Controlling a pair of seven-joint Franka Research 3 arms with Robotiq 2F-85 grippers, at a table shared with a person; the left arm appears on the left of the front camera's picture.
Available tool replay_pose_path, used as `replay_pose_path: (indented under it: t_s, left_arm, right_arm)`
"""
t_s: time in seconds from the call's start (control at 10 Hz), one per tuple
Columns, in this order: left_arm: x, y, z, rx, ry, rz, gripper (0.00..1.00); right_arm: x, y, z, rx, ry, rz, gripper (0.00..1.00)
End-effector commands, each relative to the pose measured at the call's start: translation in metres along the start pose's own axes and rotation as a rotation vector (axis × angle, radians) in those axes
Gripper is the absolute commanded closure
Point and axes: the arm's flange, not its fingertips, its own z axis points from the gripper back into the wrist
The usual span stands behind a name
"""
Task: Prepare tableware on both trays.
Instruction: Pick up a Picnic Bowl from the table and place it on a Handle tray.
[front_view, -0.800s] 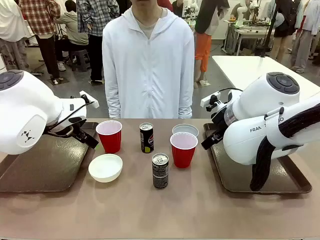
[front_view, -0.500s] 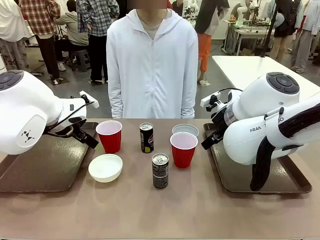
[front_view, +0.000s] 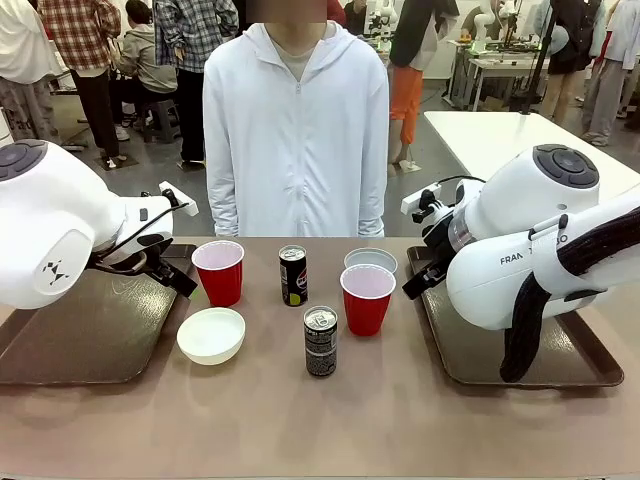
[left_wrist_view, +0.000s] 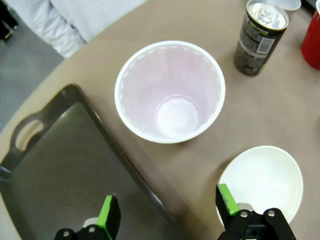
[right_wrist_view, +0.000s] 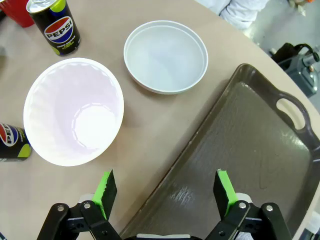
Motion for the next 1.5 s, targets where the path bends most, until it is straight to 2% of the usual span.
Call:
replay_pose_path:
  t_s: [0.0,0.7,0.8,0.9,1.1,1.2,1.4]
  left_arm:
    - [0.000,0.000,0.000,0.000,0.000,0.000,0.00]
    - [0.000,0.000,0.000,0.000,0.000,0.000,0.00]
    - [-0.012,-0.009,0.024,-0.025,0.020,0.028,0.00]
    - [-0.029,-0.019,0.053,-0.063,0.034,-0.002,0.00]
    - [-0.068,-0.025,0.093,-0.178,0.111,-0.015,0.00]
    - [-0.086,-0.030,0.101,-0.247,0.166,-0.031,0.00]
    - [-0.112,-0.035,0.097,-0.336,0.281,-0.002,0.00]
  right_arm:
    - [0.000,0.000,0.000,0.000,0.000,0.000,0.00]
    - [-0.006,0.002,0.008,0.028,0.017,-0.010,0.00]
    - [-0.018,0.011,0.028,0.054,0.068,-0.046,0.00]
    - [-0.037,0.021,0.054,0.066,0.122,-0.052,0.00]
    - [-0.090,0.039,0.112,0.120,0.225,-0.141,0.00]
    - [-0.116,0.044,0.121,0.126,0.297,-0.182,0.00]
    - [-0.146,0.053,0.118,0.202,0.358,-0.229,0.00]
